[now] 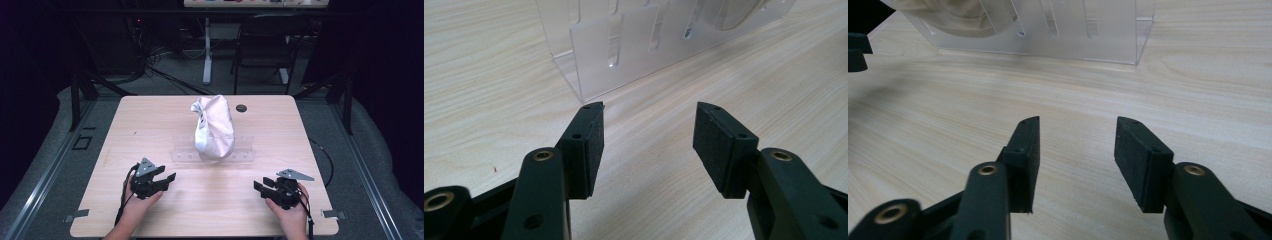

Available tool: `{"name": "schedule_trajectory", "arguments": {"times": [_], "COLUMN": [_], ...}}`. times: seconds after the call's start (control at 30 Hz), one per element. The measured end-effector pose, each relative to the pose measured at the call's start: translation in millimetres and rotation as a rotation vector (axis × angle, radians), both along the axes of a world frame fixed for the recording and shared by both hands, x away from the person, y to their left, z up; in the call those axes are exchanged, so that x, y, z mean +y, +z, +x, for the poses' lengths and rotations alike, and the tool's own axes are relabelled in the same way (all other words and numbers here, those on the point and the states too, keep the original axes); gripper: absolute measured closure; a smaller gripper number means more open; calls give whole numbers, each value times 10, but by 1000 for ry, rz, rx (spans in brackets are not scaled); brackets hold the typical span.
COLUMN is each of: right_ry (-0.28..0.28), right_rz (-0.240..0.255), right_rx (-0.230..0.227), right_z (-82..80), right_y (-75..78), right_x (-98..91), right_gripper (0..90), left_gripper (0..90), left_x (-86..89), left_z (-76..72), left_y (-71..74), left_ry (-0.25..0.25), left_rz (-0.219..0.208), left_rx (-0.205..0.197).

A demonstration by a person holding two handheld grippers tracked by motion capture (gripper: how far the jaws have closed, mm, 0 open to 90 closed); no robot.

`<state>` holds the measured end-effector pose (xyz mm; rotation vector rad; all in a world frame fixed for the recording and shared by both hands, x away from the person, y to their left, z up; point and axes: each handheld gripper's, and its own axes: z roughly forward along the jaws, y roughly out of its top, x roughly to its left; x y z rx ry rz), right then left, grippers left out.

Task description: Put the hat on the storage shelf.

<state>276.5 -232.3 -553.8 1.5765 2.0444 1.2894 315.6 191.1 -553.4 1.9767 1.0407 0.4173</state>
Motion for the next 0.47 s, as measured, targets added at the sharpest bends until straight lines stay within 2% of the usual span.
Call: {"name": "schedule_trajectory", "arguments": {"times": [0.1, 0.3, 0.37, 0.4, 0.47], "right_ry": [-12, -25, -34, -46, -62], "right_rz": [-19, -19, -9, -22, -4], "right_rx": [-10, -20, -21, -16, -22], "right_z": [-33, -47, -38, -40, -30], "right_y": [-49, -82, -108, -112, -134], "right_x": [-4, -56, -72, -84, -86], "right_gripper": [565, 562, 548, 543, 530], "left_gripper": [462, 456, 456, 456, 454], "left_x": [-13, -83, -158, -219, -361], "left_z": [-11, -18, -7, 0, 18], "left_y": [6, 17, 27, 35, 66], "left_ry": [-2, -36, -67, -77, -107], "left_rz": [-2, -16, -33, -38, -37], "left_rx": [-10, -24, -25, -34, -55]}}
